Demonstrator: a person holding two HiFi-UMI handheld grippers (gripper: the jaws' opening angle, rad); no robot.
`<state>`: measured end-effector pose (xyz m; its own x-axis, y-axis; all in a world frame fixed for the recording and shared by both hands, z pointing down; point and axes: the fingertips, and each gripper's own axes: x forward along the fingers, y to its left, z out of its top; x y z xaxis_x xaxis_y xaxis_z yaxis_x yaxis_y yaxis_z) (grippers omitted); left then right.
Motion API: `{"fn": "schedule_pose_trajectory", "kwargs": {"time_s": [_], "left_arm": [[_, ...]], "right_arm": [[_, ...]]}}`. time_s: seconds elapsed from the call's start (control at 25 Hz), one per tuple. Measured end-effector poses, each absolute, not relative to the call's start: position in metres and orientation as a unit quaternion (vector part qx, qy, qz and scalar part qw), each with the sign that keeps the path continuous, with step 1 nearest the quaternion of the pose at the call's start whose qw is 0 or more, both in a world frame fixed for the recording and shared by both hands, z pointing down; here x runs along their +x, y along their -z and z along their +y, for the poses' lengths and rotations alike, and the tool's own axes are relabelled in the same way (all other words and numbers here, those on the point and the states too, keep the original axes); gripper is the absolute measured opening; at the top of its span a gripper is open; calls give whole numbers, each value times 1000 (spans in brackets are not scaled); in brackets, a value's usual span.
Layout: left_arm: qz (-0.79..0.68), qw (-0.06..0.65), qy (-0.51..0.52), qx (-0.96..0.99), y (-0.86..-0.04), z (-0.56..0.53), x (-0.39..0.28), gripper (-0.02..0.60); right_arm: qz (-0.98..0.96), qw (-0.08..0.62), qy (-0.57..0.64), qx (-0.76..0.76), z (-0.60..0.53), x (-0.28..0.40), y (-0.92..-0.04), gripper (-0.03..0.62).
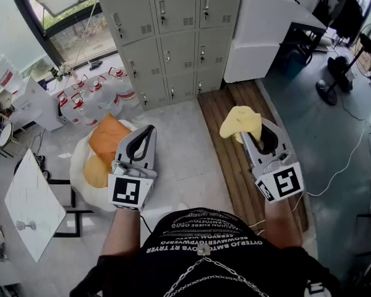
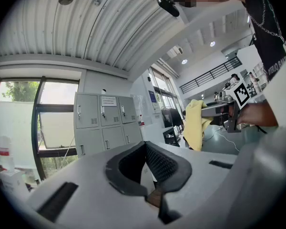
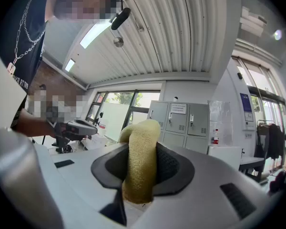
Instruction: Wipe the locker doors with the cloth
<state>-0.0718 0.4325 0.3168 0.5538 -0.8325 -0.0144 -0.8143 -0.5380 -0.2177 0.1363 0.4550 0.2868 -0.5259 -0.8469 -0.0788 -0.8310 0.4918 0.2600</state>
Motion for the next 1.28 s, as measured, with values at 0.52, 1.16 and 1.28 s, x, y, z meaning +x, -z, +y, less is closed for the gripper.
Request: {"fn": "schedule_pose_trajectory", "kwargs": {"time_s": [0.52,1.16,1.28], "left_arm": [[455,126,10,-881,-312,416,-104,5],[456,72,-7,-887,-340,391,-129,6],[463,72,-4,-884,-343,380,-133,6]], "right_arm": [[-875,31,129,465,446,88,-296,110],[-888,0,43,458,420,79,-303,112],[-891,7,52,451,414,76,-305,112]]}}
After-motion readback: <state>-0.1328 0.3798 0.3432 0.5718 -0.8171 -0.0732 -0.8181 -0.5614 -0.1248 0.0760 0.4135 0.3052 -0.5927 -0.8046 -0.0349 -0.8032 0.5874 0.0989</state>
